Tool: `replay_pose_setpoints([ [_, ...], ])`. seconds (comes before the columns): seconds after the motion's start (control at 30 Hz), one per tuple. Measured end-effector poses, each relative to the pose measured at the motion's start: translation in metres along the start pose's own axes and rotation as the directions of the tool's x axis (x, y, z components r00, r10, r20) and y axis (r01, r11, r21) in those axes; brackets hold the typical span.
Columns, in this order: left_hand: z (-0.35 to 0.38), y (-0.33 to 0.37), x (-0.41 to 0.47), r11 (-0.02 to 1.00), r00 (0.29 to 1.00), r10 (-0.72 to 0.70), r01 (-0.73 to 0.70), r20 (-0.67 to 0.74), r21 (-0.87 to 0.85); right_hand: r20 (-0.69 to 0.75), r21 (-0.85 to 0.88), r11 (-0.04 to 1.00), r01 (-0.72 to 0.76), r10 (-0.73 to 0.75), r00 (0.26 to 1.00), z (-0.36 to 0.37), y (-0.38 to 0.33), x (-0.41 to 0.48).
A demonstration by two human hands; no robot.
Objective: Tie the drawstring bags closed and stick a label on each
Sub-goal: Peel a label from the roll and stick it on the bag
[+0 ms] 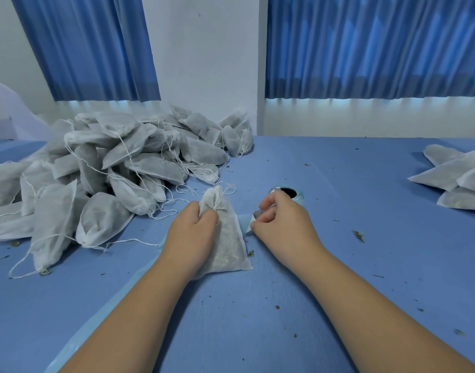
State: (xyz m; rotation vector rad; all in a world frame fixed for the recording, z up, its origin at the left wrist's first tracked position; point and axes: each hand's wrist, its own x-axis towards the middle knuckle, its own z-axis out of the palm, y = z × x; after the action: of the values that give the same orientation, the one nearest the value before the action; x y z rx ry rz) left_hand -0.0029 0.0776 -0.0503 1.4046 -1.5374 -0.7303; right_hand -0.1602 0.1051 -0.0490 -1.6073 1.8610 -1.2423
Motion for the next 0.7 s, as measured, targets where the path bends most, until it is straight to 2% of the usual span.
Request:
replay_pose_setpoints([
  [0.1,0.0002,0.0001,-0.0002,1.0,1.0,-0.009,0.009,-0.003,0.009,-0.011,-0.003,0.998,-0.058,0.058,0.998,-0.0004,-0.0002,-0.0005],
  [0.27,0.0006,-0.0001,0.0002,1.0,1.0,-0.025,0.025,-0.003,0.016,0.055,0.029,0.995,-0.097,0.096,0.994,-0.0023,-0.0012,0.0013],
  [0.7,0.0008,0.0005,0.001,0.999,0.999,-0.034,0.034,-0.006,0.028,0.062,0.032,0.996,-0.081,0.079,0.995,0.0002,0.0032,0.0018],
])
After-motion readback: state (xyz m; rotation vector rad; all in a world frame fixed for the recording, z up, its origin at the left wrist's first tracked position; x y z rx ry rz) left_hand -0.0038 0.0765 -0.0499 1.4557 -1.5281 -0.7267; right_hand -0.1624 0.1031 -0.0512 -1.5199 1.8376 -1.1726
